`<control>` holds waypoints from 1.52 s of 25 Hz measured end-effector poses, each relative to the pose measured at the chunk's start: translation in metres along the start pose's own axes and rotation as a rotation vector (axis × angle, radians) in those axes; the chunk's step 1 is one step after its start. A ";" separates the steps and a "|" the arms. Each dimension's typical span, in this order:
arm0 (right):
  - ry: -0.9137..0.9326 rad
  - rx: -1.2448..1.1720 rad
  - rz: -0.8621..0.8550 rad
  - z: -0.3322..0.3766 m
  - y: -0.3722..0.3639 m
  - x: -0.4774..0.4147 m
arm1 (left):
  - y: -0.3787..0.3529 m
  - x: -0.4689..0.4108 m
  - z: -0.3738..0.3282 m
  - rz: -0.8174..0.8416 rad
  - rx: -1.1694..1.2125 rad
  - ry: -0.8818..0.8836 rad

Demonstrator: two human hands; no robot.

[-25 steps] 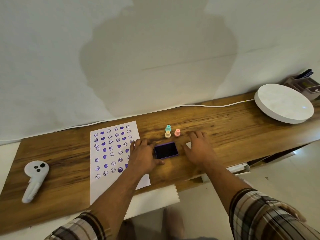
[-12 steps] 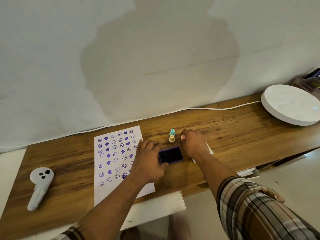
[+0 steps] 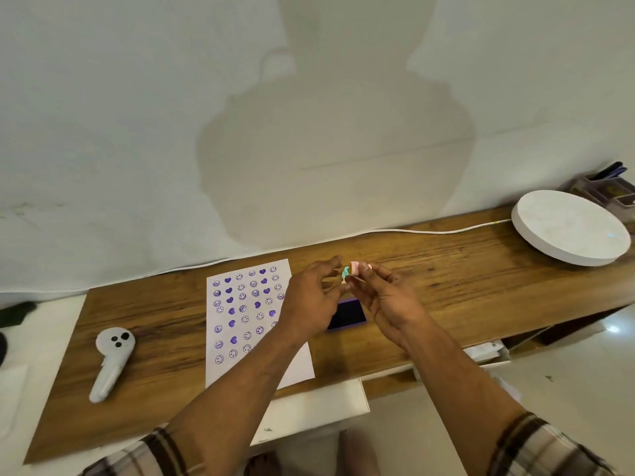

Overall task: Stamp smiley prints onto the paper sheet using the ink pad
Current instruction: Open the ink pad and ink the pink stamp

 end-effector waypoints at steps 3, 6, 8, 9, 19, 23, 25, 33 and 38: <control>0.014 0.000 0.070 0.009 -0.018 0.019 | 0.017 0.009 -0.013 -0.044 0.090 0.021; 0.013 0.020 0.104 0.012 -0.030 0.029 | 0.031 0.015 -0.021 -0.096 0.124 0.003; 0.001 -0.003 0.121 0.010 -0.036 0.031 | 0.039 0.017 -0.024 -0.120 0.140 -0.021; -0.009 -0.023 0.124 0.009 -0.038 0.032 | 0.040 0.018 -0.024 -0.122 0.148 -0.032; 0.048 0.109 0.091 -0.002 -0.031 0.019 | 0.039 0.013 -0.009 -0.101 0.046 -0.102; 0.107 0.202 0.057 -0.005 -0.023 0.013 | 0.028 0.008 -0.006 -0.075 0.027 -0.060; 0.165 0.269 0.038 -0.007 -0.021 0.011 | 0.022 0.007 -0.004 -0.068 0.036 -0.024; 0.337 0.499 -0.163 -0.006 -0.010 0.004 | 0.033 0.006 0.025 -0.125 0.339 0.282; 0.356 1.308 -0.171 -0.035 0.007 -0.011 | 0.059 0.020 0.068 -0.194 0.176 0.321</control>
Point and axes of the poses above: each hand's wrist, its own x-axis away from the middle knuckle, its own y-axis out of the back of the hand, z = x × y, the point moved 3 cm from there along -x, towards the middle knuckle, and after that the axes turned 4 degrees about -z, right-handed, at the moved point
